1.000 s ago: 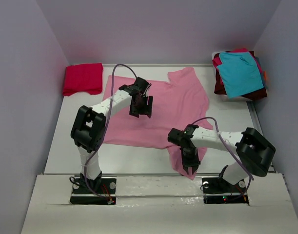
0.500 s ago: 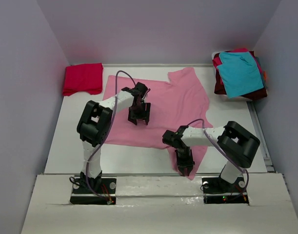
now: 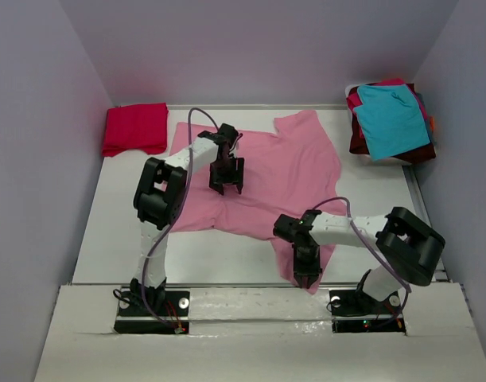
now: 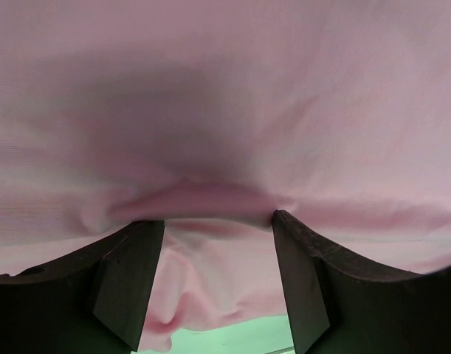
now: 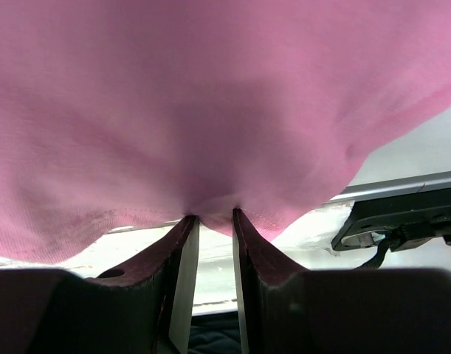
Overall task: Fold and stack the t-shirts
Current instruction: Flatten the tshirt out
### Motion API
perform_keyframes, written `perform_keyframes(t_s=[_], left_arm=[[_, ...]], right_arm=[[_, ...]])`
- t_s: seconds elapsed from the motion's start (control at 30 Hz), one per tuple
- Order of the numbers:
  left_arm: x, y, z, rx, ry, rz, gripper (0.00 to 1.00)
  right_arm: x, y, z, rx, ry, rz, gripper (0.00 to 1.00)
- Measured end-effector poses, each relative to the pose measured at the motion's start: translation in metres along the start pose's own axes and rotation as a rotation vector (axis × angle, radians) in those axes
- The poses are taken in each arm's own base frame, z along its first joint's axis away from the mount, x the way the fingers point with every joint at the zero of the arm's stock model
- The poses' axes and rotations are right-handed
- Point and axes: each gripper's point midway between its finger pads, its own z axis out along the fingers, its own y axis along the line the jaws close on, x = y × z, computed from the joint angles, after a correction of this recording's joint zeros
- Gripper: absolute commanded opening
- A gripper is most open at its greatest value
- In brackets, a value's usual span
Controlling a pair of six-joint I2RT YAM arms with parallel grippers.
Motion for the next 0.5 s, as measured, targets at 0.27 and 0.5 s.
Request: perform_keyframes(t_s=[0.27,0.5], left_arm=[[-0.015,0.02,-0.003,0.01,-0.014,-0.057,0.73],[-0.016,0.023,-0.004,0.012,-0.016,-0.067,0.73]], right_arm=[[0.004,-0.004,-0.001,-0.032,-0.016,0.067,0.31],[0.013,-0.017,-0.003,0.004,0.008,0.126,0.31]])
